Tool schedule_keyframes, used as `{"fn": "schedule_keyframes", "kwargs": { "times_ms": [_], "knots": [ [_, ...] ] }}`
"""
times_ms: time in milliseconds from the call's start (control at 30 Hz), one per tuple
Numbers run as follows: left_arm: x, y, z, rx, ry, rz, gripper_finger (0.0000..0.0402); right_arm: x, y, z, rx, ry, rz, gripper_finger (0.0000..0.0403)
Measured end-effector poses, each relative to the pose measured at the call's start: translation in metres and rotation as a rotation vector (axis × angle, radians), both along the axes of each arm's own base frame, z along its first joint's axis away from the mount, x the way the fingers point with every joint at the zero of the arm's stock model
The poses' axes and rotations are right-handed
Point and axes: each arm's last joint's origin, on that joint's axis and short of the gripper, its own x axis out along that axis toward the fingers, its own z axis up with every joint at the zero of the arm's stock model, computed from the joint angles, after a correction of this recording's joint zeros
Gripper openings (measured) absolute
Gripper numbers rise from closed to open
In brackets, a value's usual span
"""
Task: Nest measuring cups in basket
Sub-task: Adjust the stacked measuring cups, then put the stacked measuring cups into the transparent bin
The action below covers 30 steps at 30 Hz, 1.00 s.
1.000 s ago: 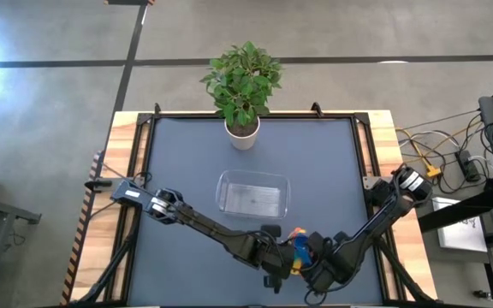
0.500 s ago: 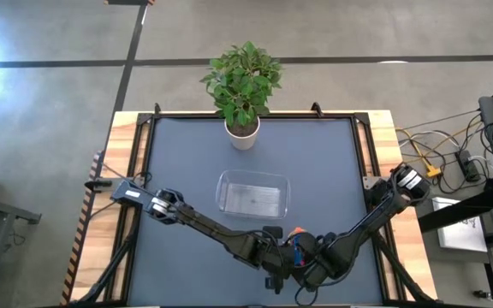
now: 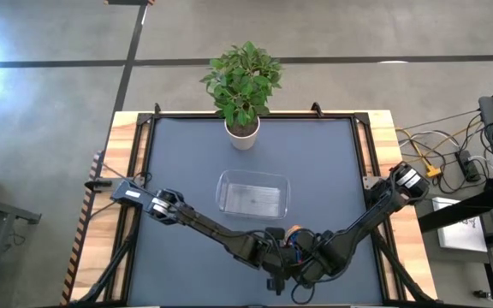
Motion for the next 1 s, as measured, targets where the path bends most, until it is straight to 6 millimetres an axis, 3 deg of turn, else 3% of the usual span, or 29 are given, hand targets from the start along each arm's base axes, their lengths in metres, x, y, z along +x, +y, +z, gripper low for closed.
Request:
{"fn": "schedule_keyframes", "kwargs": {
  "times_ms": [533,833,1000],
  "knots": [
    [0.001,0.002,0.004,0.05,-0.017,-0.042,0.0,-0.006,-0.002,0.009,-0.051,-0.003,0.032,0.0008],
    [-0.016,0.006,0.034,0.194,0.002,-0.025,0.0,-0.023,-0.001,0.034,-0.11,-0.106,0.054,0.0009],
    [-0.027,-0.005,0.053,0.217,-0.035,-0.089,0.0,-0.029,-0.003,0.045,-0.146,-0.184,-0.009,0.0009]
  ]
}}
